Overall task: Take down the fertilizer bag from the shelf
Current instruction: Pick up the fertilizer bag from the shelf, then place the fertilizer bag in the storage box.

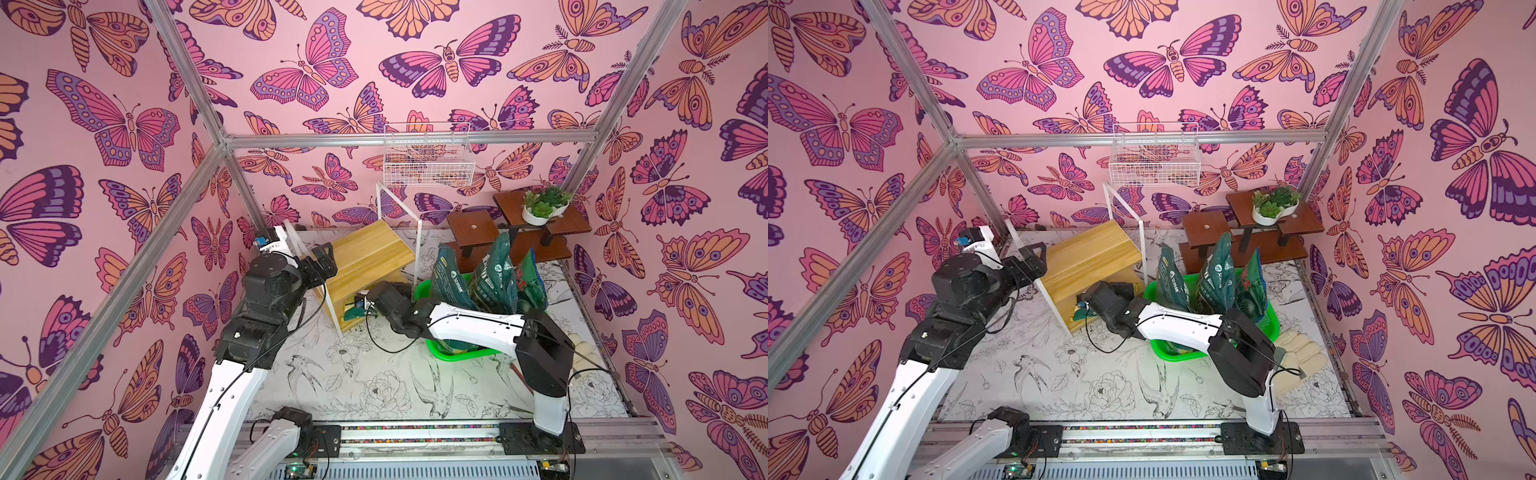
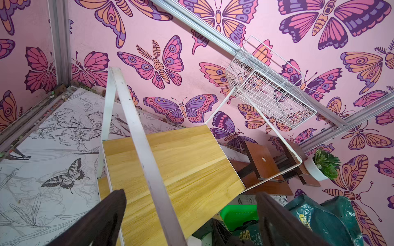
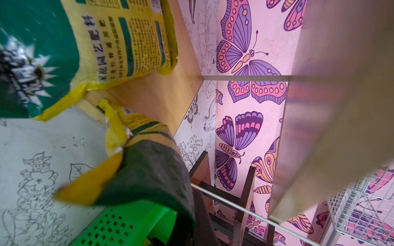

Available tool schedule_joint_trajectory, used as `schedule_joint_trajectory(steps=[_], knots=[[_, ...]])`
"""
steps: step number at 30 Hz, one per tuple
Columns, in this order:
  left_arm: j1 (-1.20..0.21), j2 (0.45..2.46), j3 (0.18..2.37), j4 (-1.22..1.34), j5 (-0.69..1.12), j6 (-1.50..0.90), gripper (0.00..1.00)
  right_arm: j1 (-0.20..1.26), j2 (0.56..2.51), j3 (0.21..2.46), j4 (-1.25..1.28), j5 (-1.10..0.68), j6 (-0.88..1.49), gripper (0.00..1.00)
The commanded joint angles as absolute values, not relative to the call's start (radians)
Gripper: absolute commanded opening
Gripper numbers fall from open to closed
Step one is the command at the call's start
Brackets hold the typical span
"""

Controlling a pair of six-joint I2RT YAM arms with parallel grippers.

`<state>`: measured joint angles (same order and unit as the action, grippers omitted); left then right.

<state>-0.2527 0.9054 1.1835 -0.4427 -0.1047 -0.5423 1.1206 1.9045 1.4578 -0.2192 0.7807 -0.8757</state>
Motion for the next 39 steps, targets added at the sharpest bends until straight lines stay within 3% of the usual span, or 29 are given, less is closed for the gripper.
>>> schedule_joint_trajectory(steps=[1,9,15,22,29,39], knots=[[-0.246,0.899,1.191,-0.431,-0.114,-0.525,1.00,1.167,1.792,1.489,-0.127,0.848,-0.884,0.00],[-0.246,0.893,1.210,-0.427,-0.116,-0.500,1.00,1.232,1.673,1.487,-0.147,0.859,-0.881,0.00],[-0.245,0.901,1.231,-0.429,-0.076,-0.494,1.00,1.242,1.513,1.557,-0.380,0.742,-0.664,0.00],[-0.256,0.925,1.292,-0.437,-0.033,-0.491,1.00,1.243,1.291,1.584,-0.485,0.606,-0.464,0.00],[-0.302,0.950,1.341,-0.443,-0.002,-0.480,1.00,1.228,1.148,1.574,-0.514,0.767,-0.449,0.00],[-0.521,1.048,1.418,-0.461,-0.053,-0.417,1.00,1.089,1.040,1.603,-0.736,0.976,-0.252,0.00]])
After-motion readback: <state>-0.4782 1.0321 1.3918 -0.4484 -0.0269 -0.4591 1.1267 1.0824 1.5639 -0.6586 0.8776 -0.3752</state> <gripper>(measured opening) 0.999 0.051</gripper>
